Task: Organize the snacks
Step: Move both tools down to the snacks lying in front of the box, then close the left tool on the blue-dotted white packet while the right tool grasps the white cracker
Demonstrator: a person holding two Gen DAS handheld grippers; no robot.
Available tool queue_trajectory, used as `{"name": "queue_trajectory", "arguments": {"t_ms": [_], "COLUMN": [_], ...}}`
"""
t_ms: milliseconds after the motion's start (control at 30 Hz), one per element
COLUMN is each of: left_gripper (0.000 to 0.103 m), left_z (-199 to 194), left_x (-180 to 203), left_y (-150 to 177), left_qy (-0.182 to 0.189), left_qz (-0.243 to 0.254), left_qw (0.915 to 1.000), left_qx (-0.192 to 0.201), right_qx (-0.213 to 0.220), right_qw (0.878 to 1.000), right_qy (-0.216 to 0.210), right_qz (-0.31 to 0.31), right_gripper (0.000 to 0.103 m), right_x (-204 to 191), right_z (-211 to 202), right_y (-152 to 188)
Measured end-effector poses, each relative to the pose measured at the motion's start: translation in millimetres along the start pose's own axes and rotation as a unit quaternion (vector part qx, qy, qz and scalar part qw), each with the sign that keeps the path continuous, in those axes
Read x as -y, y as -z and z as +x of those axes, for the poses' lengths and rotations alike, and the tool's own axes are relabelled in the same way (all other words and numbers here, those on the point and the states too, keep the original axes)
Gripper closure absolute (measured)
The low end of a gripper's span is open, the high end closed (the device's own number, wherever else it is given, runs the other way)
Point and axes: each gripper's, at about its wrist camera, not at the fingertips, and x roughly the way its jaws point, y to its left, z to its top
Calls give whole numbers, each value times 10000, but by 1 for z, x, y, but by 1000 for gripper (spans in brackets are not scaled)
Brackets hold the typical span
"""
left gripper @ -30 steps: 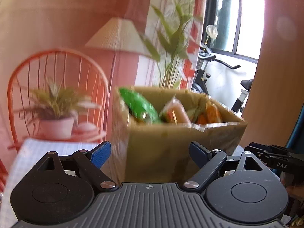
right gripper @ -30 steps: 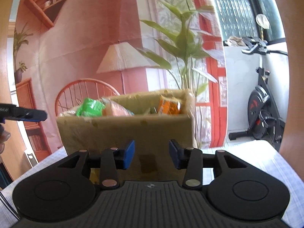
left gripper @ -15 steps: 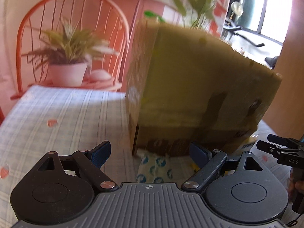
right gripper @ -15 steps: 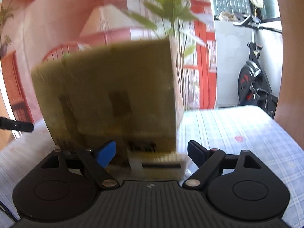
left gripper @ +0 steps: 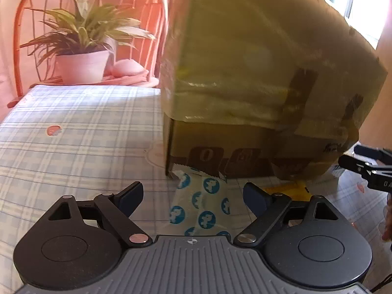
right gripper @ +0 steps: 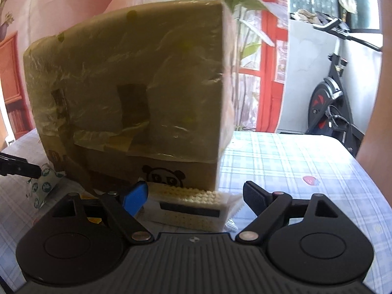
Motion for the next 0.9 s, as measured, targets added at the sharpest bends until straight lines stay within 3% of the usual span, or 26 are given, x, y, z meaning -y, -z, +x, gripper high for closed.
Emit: {"name": "queue_trajectory", "arguments": {"t_ms": [100,200,267,367,700,900], "left_gripper": [17,30,47,54,55,55], "left_z": [9,14,16,12,-12,-25], "left_x": [1,-1,-2,-5,-18,-16], "left_y": [1,3,5,7,27,40], "left_qy": [7,54,46,151,307,388], "left_qz": [-36,-101,-74,-68,-189,-154], "left_qw": [9999,9998,9997,9996,9991,9988], "left_qx": [-114,-185,-224,-211,-226,-244], "right_qx": [-70,-148,-196,-332,-644,-888], "right_qw": [9997,9987,9980,9973,9959,9927], "right_qy": [-151,-233,-259,-315,-579,-666], "right_qz": [-197,-426,-539,-573,-251,-465], "right_gripper": [16,16,16,14,14,14], "right_x": [-3,-9,-13,-14,-16,-28], "right_z": [9,17,20,28,18,10], "right_y": [-2,-3,-3,-3,9,23]}}
